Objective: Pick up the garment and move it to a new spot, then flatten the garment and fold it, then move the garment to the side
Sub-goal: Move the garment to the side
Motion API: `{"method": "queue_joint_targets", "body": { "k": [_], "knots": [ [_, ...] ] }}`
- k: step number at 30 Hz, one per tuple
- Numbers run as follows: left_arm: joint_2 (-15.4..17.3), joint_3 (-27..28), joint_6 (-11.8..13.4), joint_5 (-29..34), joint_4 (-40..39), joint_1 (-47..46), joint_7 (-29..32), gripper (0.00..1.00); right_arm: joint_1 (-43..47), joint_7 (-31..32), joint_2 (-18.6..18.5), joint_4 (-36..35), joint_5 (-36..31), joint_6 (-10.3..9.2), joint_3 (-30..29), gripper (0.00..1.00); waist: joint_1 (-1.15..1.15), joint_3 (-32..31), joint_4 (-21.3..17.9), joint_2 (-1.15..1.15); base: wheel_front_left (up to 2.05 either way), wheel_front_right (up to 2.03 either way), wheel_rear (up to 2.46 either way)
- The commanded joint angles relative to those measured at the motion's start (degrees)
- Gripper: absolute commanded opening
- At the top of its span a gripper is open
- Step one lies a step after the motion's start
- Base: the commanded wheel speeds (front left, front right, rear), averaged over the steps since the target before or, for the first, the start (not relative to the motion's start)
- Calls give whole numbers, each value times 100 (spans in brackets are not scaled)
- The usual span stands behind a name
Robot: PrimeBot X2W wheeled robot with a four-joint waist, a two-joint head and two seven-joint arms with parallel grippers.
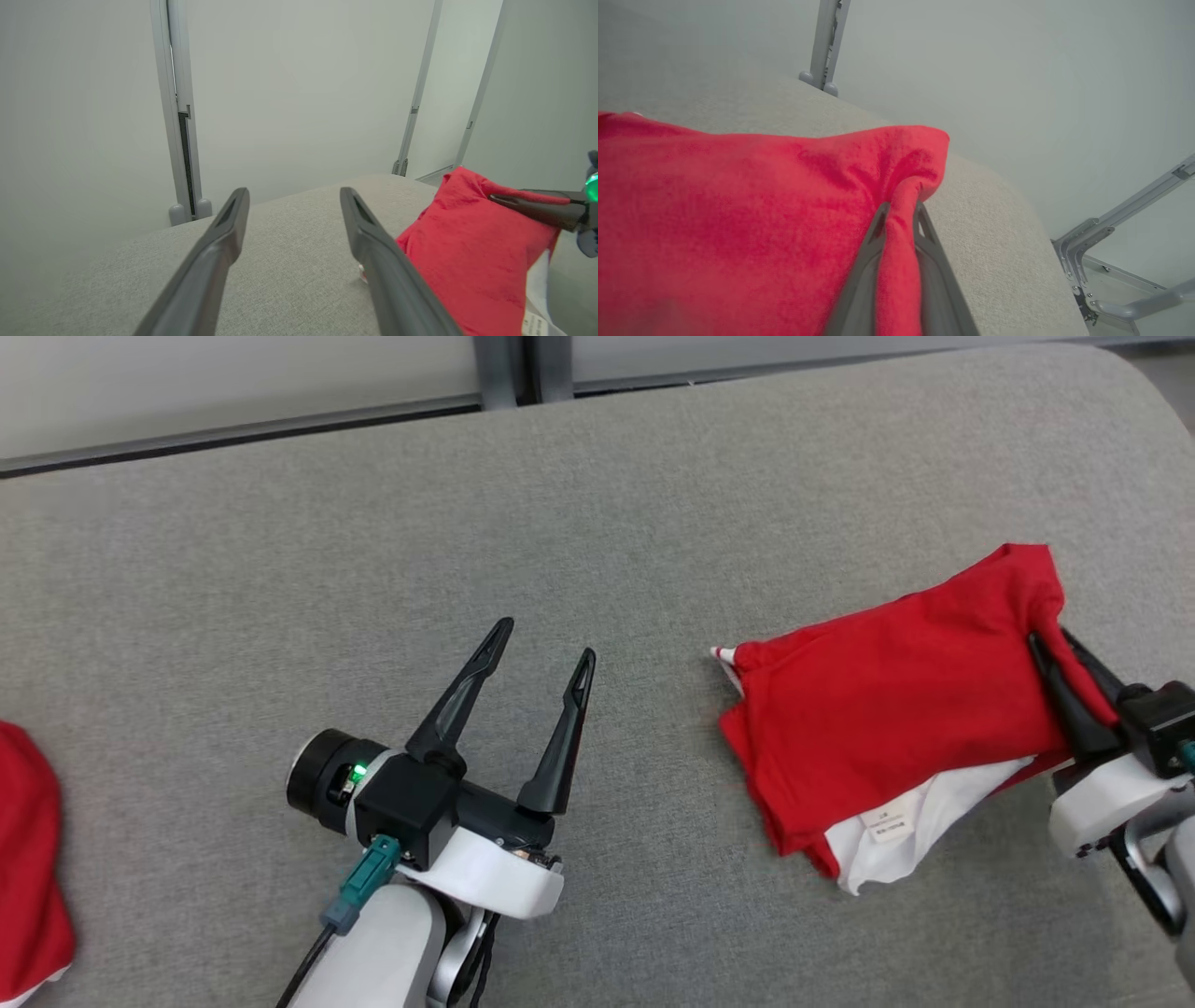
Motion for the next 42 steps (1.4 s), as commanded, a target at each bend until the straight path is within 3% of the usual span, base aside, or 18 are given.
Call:
{"method": "queue_joint_targets", "body": {
  "k": [1, 5, 6, 12, 18, 24, 25, 26, 32, 42],
  "knots": [
    [26, 14, -36, 62, -25, -115, 1, 100, -92, -33, -99, 33, 25, -12, 54, 0, 0, 247, -232, 0, 0, 0, 0],
    [25, -30, -102, 203, -79, -291, 2, 100, -492, -34, -614, 57, 81, -12, 288, 0, 0, 583, -479, 0, 0, 0, 0],
    [27, -25, -121, 78, -106, -317, 1, 100, -651, -34, -913, 55, -44, -13, 305, 0, 0, 725, -584, 0, 0, 0, 0],
    [28, -177, -242, 271, -112, -655, 1, 100, -1061, -33, -1400, 262, -327, -13, 40, 0, 0, 1183, -692, 0, 0, 0, 0],
    [25, -268, -268, 374, -229, -935, 2, 100, -1356, -34, -1553, 662, -498, -12, -612, 0, 0, 1441, -634, 0, 0, 0, 0],
    [25, -328, -287, 407, -271, -1022, 2, 100, -1467, -33, -1461, 1224, -724, -13, -1045, 0, 0, 1498, -538, 0, 0, 0, 0],
    [22, -331, -282, 389, -273, -1027, 2, 100, -1520, -35, -1423, 1269, -744, -13, -1120, 45, 0, 1490, -519, 0, 0, 0, 0],
    [19, -334, -272, 370, -272, -1028, 1, 100, -1574, -34, -1380, 1296, -742, -13, -1225, 100, 0, 1473, -500, 0, 0, 0, 0],
    [24, -290, -204, 228, -246, -930, 2, 100, -1404, -33, -1050, 946, -876, -12, -1419, 100, 0, 1198, -396, 0, 0, 0, 0],
    [25, 125, -28, -64, -315, -657, 1, 100, -915, -22, -304, -441, -350, -12, -1403, 100, 0, 324, -23, 0, 0, 0, 0]
  ]
}}
